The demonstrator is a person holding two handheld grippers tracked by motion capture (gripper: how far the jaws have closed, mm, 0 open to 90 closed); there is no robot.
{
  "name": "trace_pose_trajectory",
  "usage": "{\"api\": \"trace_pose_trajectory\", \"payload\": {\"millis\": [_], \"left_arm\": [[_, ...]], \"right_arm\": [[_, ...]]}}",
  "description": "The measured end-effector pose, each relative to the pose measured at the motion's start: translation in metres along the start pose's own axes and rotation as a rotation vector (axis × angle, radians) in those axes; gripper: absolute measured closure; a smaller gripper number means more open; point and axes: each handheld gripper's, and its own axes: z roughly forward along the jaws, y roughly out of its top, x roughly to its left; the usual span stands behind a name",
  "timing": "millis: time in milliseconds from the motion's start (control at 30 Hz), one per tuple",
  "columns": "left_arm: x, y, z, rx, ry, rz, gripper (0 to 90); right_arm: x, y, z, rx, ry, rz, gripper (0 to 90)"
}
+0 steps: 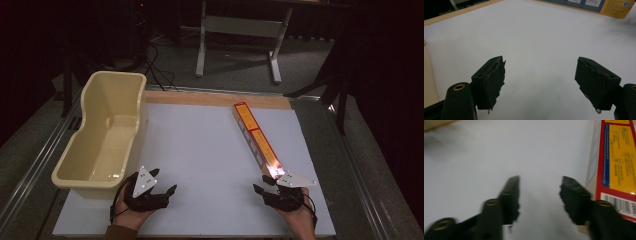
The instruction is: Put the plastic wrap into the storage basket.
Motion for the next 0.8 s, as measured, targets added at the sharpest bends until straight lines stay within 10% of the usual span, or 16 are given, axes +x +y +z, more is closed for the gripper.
{"api": "trace_pose_trajectory", "payload": {"millis": [167, 800], "left_arm": [[0.0, 0.0, 0.001, 0.004, 0.002, 0.0, 23.7], [0.0, 0.0, 0.0, 0.0, -0.002, -0.003, 24.0]], "right_arm": [[-0.007, 0.005, 0.004, 0.062, -0.043, -0.032, 89.5], [-0.034, 0.004, 0.026, 0.247, -0.149, -0.052, 89.8]]}}
